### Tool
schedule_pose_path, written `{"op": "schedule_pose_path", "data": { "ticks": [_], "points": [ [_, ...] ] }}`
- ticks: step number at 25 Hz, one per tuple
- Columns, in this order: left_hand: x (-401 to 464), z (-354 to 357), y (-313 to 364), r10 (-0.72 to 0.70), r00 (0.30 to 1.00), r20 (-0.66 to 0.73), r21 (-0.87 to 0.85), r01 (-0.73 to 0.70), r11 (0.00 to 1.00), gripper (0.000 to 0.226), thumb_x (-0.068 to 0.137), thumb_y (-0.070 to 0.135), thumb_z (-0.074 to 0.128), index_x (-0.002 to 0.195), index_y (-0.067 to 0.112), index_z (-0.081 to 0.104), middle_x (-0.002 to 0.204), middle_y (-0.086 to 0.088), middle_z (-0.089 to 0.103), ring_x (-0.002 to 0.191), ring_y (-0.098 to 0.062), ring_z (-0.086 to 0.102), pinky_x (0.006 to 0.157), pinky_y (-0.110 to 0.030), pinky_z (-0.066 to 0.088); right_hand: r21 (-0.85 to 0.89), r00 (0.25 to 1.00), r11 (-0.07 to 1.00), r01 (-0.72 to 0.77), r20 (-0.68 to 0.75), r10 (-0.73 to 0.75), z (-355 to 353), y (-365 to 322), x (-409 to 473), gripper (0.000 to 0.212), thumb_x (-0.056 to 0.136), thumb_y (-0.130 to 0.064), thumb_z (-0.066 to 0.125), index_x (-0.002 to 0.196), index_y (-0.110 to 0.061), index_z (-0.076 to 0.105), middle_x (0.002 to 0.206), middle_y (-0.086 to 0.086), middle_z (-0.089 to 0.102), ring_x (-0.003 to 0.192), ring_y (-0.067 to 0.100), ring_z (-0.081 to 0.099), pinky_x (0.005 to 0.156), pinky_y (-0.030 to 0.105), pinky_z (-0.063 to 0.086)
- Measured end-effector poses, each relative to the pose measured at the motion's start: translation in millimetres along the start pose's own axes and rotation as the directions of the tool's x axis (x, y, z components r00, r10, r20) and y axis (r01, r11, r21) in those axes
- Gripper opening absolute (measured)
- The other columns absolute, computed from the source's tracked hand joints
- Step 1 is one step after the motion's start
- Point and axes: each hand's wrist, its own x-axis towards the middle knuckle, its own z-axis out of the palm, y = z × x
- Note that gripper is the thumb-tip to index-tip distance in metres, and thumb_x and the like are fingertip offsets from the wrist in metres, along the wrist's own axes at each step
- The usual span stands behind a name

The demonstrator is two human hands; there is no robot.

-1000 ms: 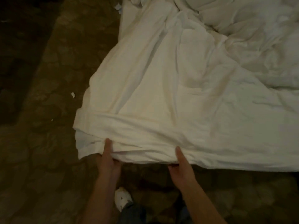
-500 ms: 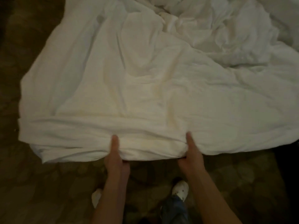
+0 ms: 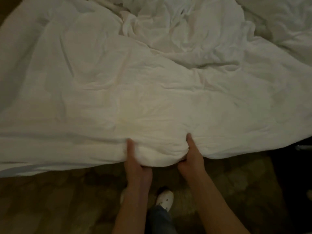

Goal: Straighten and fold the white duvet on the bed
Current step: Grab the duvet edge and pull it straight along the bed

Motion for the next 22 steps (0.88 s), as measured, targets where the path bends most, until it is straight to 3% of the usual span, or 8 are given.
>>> {"op": "schedule_pose_path", "data": {
  "ticks": [2,5,9,12,14,15,18,22],
  "points": [
    [-11.5,31.0,-35.2,-0.083,0.996,-0.016,0.078,0.084,0.993,0.075,0.072,0.045,0.080,0.137,0.016,0.055,0.128,-0.006,0.066,0.116,-0.027,0.064,0.105,-0.050,0.046,-0.041,0.997,0.997,0.071,-0.030,-0.073,-6.0,-2.4,-0.5,0.063,0.085,-0.037,0.077,0.139,-0.012,0.057,0.130,0.010,0.068,0.114,0.028,0.067,0.105,0.047,0.049],
    [-7.2,48.0,-50.8,-0.064,0.994,-0.094,-0.025,0.062,0.998,0.058,0.080,0.025,0.075,0.132,0.008,0.058,0.126,-0.010,0.067,0.111,-0.025,0.067,0.101,-0.046,0.050,0.068,0.988,0.988,0.136,0.067,-0.140,-27.1,-51.3,1.8,0.061,0.086,-0.045,0.071,0.140,-0.019,0.059,0.130,0.009,0.068,0.121,0.030,0.064,0.108,0.050,0.045],
    [-10.2,58.8,-74.0,0.063,0.996,-0.059,-0.041,-0.065,0.997,0.072,0.066,0.040,0.080,0.132,0.016,0.061,0.124,-0.005,0.069,0.114,-0.024,0.066,0.101,-0.045,0.049,0.163,0.996,0.984,0.067,0.040,-0.075,-67.9,-138.1,26.6,0.045,0.093,-0.052,0.062,0.126,-0.022,0.066,0.122,0.008,0.072,0.110,0.029,0.070,0.103,0.048,0.049],
    [-21.3,109.8,-153.3,0.064,0.995,-0.079,0.067,-0.059,0.996,0.068,0.066,0.032,0.081,0.128,0.011,0.063,0.125,-0.008,0.068,0.113,-0.026,0.065,0.100,-0.047,0.050,0.054,0.996,0.997,0.054,0.070,-0.058,-92.8,-159.6,49.8,0.054,0.092,-0.040,0.064,0.140,-0.014,0.058,0.134,0.011,0.065,0.121,0.029,0.064,0.108,0.048,0.045],
    [-12.9,136.0,-183.6,0.045,0.990,-0.133,0.063,-0.037,0.997,0.056,0.079,0.035,0.072,0.129,0.011,0.062,0.126,-0.009,0.067,0.112,-0.026,0.066,0.096,-0.047,0.052,0.023,0.988,0.991,0.129,0.077,-0.131,-115.1,-187.1,58.8,0.075,0.079,-0.047,0.078,0.141,-0.013,0.054,0.136,0.014,0.062,0.124,0.028,0.061,0.111,0.048,0.043],
    [-9.1,140.6,-192.9,0.067,0.991,-0.118,0.040,-0.062,0.997,0.047,0.087,0.038,0.064,0.128,0.016,0.063,0.124,-0.007,0.069,0.110,-0.024,0.067,0.093,-0.046,0.053,0.051,0.987,0.989,0.141,0.071,-0.144,-133.2,-211.9,63.6,0.084,0.071,-0.054,0.083,0.138,-0.014,0.055,0.136,0.014,0.062,0.125,0.029,0.060,0.111,0.049,0.042],
    [-25.1,156.3,-215.8,0.116,0.993,-0.009,-0.107,-0.116,0.987,0.035,0.094,0.046,0.055,0.121,0.026,0.065,0.122,0.000,0.070,0.108,-0.018,0.068,0.097,-0.044,0.051,0.321,0.998,0.946,-0.041,0.063,0.022,-183.9,-296.3,85.9,0.076,0.069,-0.054,0.085,0.131,-0.017,0.062,0.130,0.019,0.065,0.123,0.042,0.060,0.113,0.058,0.038],
    [-35.8,215.2,-299.3,-0.052,0.992,-0.117,0.098,0.063,0.993,0.067,0.063,0.041,0.088,0.122,0.017,0.066,0.120,-0.004,0.070,0.108,-0.026,0.068,0.099,-0.051,0.050,0.036,0.999,0.999,0.015,-0.051,-0.013,-198.4,-334.7,109.2,0.095,0.054,-0.051,0.091,0.138,-0.020,0.060,0.128,0.009,0.069,0.118,0.033,0.065,0.108,0.051,0.046]
  ]
}}
